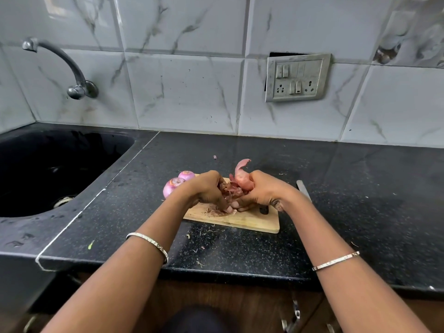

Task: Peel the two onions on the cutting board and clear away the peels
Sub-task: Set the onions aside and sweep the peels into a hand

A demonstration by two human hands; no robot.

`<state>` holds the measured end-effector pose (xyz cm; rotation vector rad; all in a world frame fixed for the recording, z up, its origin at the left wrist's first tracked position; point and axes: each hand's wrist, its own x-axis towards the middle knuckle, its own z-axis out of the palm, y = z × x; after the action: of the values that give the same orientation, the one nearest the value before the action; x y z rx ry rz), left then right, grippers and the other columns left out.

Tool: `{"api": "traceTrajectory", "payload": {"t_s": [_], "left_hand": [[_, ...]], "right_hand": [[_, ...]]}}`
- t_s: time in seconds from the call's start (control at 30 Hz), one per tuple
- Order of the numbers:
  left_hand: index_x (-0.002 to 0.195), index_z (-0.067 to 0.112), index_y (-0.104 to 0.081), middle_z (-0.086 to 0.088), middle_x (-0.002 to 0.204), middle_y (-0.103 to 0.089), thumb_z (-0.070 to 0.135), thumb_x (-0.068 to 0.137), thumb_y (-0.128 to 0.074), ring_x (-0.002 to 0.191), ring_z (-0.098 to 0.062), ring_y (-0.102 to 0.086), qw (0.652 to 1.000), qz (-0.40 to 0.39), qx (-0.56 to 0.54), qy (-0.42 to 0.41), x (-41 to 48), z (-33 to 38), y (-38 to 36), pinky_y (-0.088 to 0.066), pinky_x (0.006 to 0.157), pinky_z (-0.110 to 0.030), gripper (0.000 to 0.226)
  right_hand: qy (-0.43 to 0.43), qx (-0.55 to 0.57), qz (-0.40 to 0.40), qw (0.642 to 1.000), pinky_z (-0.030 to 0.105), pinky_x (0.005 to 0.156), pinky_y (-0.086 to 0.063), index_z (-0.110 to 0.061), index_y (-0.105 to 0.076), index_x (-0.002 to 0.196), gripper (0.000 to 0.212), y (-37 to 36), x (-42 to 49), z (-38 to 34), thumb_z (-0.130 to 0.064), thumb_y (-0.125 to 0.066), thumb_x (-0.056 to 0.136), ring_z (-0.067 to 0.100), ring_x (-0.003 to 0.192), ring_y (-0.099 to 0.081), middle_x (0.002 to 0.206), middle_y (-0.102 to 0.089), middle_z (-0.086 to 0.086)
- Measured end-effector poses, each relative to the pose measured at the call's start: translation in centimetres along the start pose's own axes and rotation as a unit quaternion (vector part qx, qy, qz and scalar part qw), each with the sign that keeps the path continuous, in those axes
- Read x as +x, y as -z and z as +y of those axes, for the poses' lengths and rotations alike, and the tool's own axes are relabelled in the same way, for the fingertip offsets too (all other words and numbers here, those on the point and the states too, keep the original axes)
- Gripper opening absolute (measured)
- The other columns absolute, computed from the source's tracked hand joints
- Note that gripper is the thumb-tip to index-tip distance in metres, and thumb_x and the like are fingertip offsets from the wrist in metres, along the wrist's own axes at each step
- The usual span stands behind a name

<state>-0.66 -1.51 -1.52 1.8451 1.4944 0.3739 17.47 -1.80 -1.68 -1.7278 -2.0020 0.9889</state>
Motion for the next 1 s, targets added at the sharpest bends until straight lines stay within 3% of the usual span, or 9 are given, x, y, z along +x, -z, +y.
{"api": "traceTrajectory", "payload": {"t_s": [0.13,0.23,0.33,0.4,0.5,0.63,0.73,0.83,1.0], "left_hand": [[0.091,-0.007,-0.073,-0.019,0.093,-0.077,-0.001,0.059,-0.092,0.080,-0.027,-0.068,0.999,0.045,-0.012,0.005,0.3,0.0,-0.4,-0.059,0.089,-0.052,0.038],[0.081,-0.003,-0.072,-0.016,0.086,-0.076,0.002,0.059,-0.092,0.078,-0.028,-0.067,0.997,0.074,-0.003,0.007,0.3,0.5,-0.5,-0.060,0.081,-0.045,0.030],[0.076,0.004,-0.068,-0.012,0.081,-0.070,0.004,0.060,-0.092,0.075,-0.025,-0.061,0.996,0.084,0.000,0.006,-0.2,1.2,-0.7,-0.059,0.074,-0.042,0.029],[0.079,0.002,-0.069,-0.013,0.085,-0.071,0.003,0.061,-0.091,0.077,-0.027,-0.062,0.996,0.085,-0.002,0.005,-0.4,1.7,-0.7,-0.057,0.071,-0.040,0.028],[0.088,-0.003,-0.072,-0.019,0.093,-0.075,0.000,0.064,-0.088,0.088,-0.033,-0.069,0.996,0.089,-0.023,-0.007,-0.9,2.8,-0.6,-0.060,0.081,-0.047,0.030],[0.095,-0.007,-0.070,-0.023,0.099,-0.074,-0.004,0.067,-0.087,0.090,-0.032,-0.069,0.995,0.086,-0.046,-0.033,-2.1,5.3,-0.8,-0.059,0.088,-0.048,0.032],[0.093,-0.001,-0.074,-0.017,0.093,-0.076,0.000,0.066,-0.090,0.094,-0.032,-0.072,0.995,0.068,-0.046,-0.054,-3.0,7.3,-1.5,-0.059,0.092,-0.050,0.031],[0.085,0.004,-0.077,-0.012,0.086,-0.078,0.002,0.061,-0.091,0.092,-0.032,-0.074,0.994,0.060,-0.038,-0.082,-4.4,9.5,-3.5,-0.060,0.089,-0.050,0.027],[0.088,0.006,-0.075,-0.012,0.087,-0.077,0.009,0.059,-0.093,0.089,-0.030,-0.073,0.992,0.029,-0.024,-0.124,-7.6,13.1,-9.4,-0.061,0.086,-0.048,0.034]], "right_hand": [[-0.021,0.094,0.010,0.995,0.026,0.052,-0.055,-0.002,-0.065,0.108,0.037,-0.2,-0.4,0.3,-0.004,-0.085,0.077,0.025,0.086,-0.076,0.090,-0.078,0.011],[-0.018,0.123,0.026,0.992,0.042,0.080,-0.061,-0.003,-0.068,0.101,0.032,-0.3,-0.4,0.7,-0.002,-0.085,0.074,0.027,0.088,-0.076,0.091,-0.078,0.014],[-0.014,0.124,0.043,0.991,0.056,0.087,-0.059,-0.005,-0.070,0.095,0.033,-0.3,-1.0,0.7,-0.009,-0.088,0.067,0.031,0.090,-0.076,0.089,-0.078,0.014],[0.001,0.111,0.060,0.992,0.051,0.084,-0.060,-0.009,-0.071,0.090,0.027,0.0,-1.6,0.5,-0.010,-0.087,0.069,0.030,0.087,-0.075,0.085,-0.077,0.011],[0.017,0.105,0.083,0.991,0.033,0.076,-0.058,-0.011,-0.070,0.085,0.022,1.0,-2.4,0.2,-0.009,-0.087,0.071,0.018,0.080,-0.072,0.080,-0.075,0.004],[0.035,0.141,0.101,0.984,0.049,0.091,-0.059,-0.004,-0.073,0.092,0.039,2.7,-4.5,0.6,-0.011,-0.091,0.058,0.029,0.092,-0.075,0.089,-0.078,0.011],[0.041,0.159,0.115,0.980,0.048,0.093,-0.059,0.003,-0.073,0.094,0.027,4.2,-7.5,1.2,0.004,-0.086,0.070,0.030,0.092,-0.075,0.090,-0.078,0.015],[0.046,0.167,0.147,0.974,0.047,0.092,-0.059,0.003,-0.072,0.093,0.025,5.2,-11.5,2.3,0.008,-0.084,0.071,0.029,0.091,-0.075,0.090,-0.078,0.015],[0.024,0.174,0.186,0.967,0.045,0.091,-0.060,0.000,-0.074,0.090,0.022,5.4,-20.0,5.6,0.010,-0.082,0.072,0.028,0.089,-0.076,0.089,-0.078,0.014]]}}
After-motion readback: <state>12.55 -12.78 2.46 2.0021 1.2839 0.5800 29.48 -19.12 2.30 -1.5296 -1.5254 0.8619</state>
